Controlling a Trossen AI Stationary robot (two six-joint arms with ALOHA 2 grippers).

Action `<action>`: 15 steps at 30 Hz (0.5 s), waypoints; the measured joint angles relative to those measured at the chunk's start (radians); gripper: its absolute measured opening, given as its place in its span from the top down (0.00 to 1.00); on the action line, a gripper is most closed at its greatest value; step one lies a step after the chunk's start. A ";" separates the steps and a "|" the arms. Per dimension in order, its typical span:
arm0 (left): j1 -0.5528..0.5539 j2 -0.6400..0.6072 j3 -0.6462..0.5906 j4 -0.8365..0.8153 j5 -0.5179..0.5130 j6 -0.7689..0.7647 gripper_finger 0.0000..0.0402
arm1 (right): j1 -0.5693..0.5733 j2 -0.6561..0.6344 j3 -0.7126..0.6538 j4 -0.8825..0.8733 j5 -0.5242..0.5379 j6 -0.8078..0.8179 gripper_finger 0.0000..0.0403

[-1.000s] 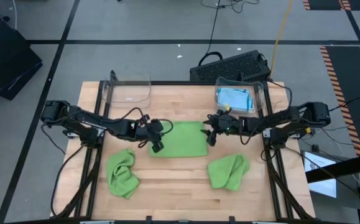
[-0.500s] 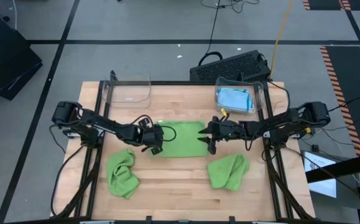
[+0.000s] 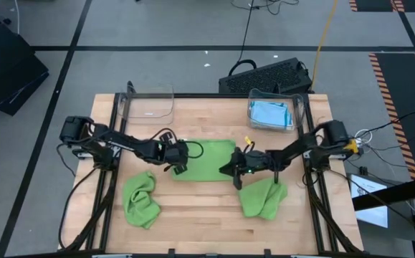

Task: Fold microfiber towels
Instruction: Fold the center green microfiber cloth

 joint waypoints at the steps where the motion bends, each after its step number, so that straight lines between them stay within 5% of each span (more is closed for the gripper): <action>1: 0.006 0.000 0.000 -0.013 -0.007 -0.005 0.97 | 0.000 0.020 0.006 -0.001 0.000 -0.001 0.93; 15: 0.085 0.002 -0.045 -0.022 -0.042 0.026 0.99 | 0.012 0.122 0.021 -0.036 0.004 0.012 1.00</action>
